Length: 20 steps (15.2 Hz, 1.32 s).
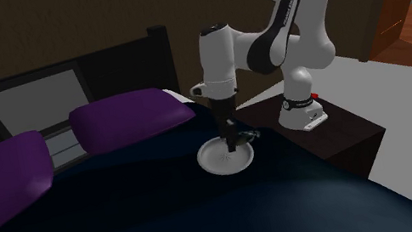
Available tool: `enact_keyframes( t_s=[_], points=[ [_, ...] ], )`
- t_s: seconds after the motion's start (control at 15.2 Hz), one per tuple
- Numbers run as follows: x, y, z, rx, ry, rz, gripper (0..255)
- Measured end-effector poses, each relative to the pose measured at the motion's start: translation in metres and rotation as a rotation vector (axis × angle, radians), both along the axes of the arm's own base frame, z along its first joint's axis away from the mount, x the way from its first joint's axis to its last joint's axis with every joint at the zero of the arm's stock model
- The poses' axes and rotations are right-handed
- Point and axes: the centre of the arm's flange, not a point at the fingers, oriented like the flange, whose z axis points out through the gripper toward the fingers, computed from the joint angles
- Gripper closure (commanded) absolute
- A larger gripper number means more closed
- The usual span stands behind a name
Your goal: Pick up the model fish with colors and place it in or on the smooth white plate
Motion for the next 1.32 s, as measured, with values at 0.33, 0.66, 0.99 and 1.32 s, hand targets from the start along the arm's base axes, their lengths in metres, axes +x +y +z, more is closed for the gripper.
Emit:
enact_keyframes(
  t_s=[0.33,0.66,0.99,1.32],
  points=[
    [-0.032,-0.017,0.020,0.037,0.034,0.012,0],
    [-0.034,-0.014,-0.002,0.040,0.038,0.013,0],
    [-0.033,-0.013,-0.010,0.040,0.038,0.013,0],
    [-0.033,-0.013,-0.010,0.040,0.038,0.013,255]
  ],
)
